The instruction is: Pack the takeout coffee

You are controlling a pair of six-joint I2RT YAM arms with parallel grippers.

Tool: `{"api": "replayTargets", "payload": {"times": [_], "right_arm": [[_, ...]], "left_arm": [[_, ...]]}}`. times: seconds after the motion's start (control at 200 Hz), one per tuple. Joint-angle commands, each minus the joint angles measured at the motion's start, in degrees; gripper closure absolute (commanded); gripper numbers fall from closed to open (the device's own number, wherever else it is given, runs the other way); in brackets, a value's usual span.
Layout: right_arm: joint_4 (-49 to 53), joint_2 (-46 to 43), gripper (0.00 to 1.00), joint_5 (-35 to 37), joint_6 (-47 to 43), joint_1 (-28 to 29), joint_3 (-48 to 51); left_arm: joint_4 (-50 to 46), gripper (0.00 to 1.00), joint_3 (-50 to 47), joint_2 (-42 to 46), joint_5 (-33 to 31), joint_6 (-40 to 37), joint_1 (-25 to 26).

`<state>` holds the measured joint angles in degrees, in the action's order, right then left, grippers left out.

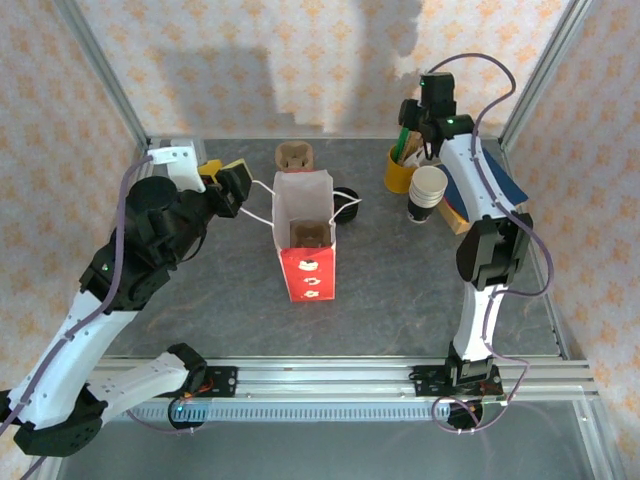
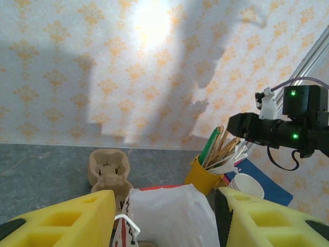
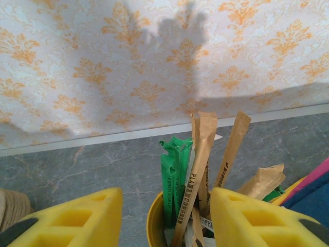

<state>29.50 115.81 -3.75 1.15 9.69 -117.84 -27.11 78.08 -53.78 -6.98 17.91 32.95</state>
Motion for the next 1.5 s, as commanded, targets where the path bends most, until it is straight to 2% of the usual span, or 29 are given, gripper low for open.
{"api": "replayTargets", "payload": {"times": [0.0, 0.375, 0.656, 0.771, 0.856, 1.041, 1.336, 1.491], "right_arm": [[0.1, 2.1, 0.55, 2.3, -1.6, -0.3, -2.1], [1.1, 5.2, 0.69, 2.4, -3.2, -0.3, -3.5], [2.3, 6.8, 0.76, 3.0, -3.4, -0.2, -4.3], [3.0, 6.7, 0.87, 1.8, -2.8, -0.2, -4.9], [3.3, 6.2, 0.90, 1.5, -2.7, -0.2, -5.1], [2.4, 2.1, 0.99, -0.3, -5.0, -0.1, -3.6], [2.9, -6.4, 1.00, -1.1, -7.3, 0.2, -2.6], [4.7, -11.4, 1.00, 1.0, -6.1, 1.2, -3.9]], "left_arm": [[4.8, 0.45, -0.7, -0.7, -1.7, 0.0, -0.3], [6.3, 0.44, -2.6, -1.1, 0.0, 1.1, -0.3], [6.3, 0.44, -3.1, -0.6, 0.2, 1.6, -0.4], [6.4, 0.44, -3.4, -0.5, 0.1, 1.8, -0.4], [6.6, 0.44, -3.3, -0.8, 0.3, 1.9, -0.4], [5.9, 0.43, -3.1, -1.3, -0.5, 1.9, -0.4], [6.1, 0.41, -3.2, -1.2, -0.5, 1.9, -0.4], [6.3, 0.40, -3.4, -0.8, 0.1, 1.7, -0.4]]}}
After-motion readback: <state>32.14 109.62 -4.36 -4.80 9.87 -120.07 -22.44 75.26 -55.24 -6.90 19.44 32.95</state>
